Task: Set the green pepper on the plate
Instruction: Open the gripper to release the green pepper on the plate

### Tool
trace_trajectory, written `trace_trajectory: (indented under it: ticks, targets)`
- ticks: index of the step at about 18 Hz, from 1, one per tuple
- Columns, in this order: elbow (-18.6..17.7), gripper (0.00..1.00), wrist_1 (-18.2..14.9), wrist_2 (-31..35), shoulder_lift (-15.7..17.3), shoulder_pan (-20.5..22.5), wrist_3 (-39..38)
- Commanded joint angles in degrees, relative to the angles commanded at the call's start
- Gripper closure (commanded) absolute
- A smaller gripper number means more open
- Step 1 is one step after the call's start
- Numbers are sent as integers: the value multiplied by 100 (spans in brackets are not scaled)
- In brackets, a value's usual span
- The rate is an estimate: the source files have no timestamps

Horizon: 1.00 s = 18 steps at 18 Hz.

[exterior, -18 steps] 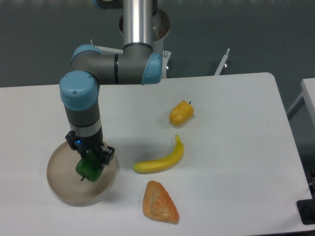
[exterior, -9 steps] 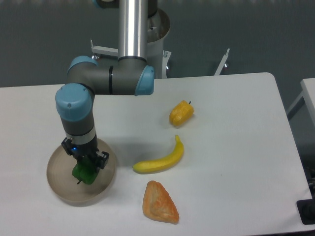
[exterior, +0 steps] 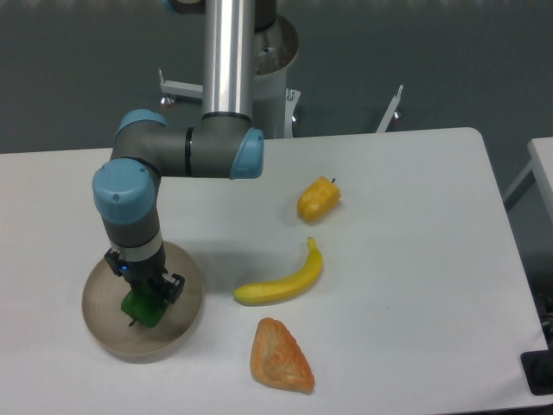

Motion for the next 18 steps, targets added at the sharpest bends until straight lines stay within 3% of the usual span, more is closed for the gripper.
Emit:
trace_trajectory:
  ticks: [18]
  targets:
    - [-44, 57, 0, 0, -79, -35, 0]
